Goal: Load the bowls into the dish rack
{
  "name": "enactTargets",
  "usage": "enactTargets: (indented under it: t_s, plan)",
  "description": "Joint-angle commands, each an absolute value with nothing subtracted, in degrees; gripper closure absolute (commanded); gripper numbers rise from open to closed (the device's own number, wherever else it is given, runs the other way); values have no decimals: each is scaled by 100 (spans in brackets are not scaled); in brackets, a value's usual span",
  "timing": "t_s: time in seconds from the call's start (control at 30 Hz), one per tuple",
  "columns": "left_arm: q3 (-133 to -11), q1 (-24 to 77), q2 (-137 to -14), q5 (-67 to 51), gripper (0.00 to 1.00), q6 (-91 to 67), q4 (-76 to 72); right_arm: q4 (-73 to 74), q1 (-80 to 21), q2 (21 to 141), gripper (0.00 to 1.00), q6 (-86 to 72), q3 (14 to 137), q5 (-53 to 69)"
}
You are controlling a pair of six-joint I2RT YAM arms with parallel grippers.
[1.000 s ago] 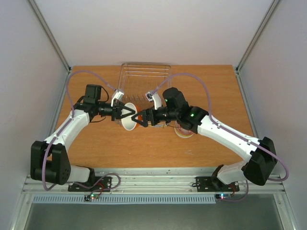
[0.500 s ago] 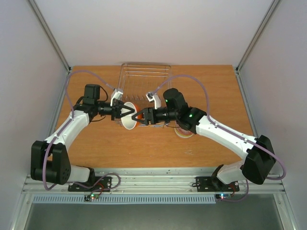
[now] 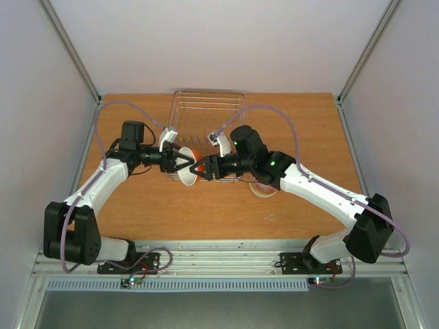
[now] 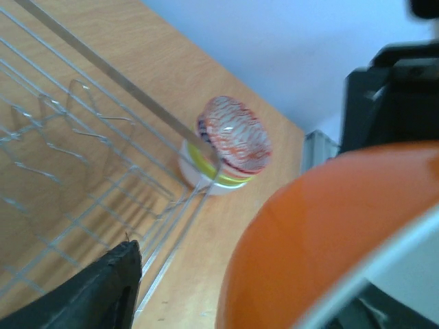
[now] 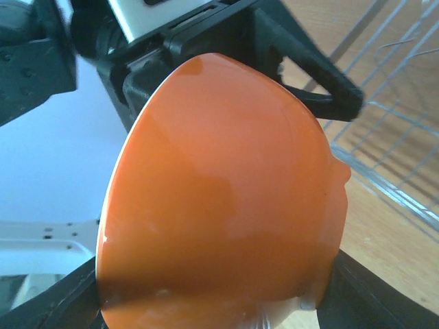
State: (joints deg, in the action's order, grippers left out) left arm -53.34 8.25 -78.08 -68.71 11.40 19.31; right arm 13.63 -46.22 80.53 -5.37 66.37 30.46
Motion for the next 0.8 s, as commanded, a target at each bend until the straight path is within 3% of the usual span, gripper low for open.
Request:
enactTargets:
  t_s: [0.0, 0.1, 0.27, 0.57, 0.77]
  plan:
    - [-5232, 844, -7455, -5613, 30, 923, 1658, 2413, -4658, 8010, 99, 316, 7367, 1869]
    - [-5142, 844, -7161, -4542, 23, 871, 1523, 3124, -4658, 8223, 99, 493, 7775, 903]
    - [-5178, 844, -7032, -3195, 20, 835, 1575, 4171, -4658, 8957, 99, 700, 8582, -821]
    - [-5273, 844, -7280, -3385, 20, 878, 1731, 5073, -4658, 10201, 99, 932, 9549, -2675]
    - [-5265, 844, -7345, -3489, 20, 882, 1715, 5154, -4658, 10528, 99, 974, 9703, -3002]
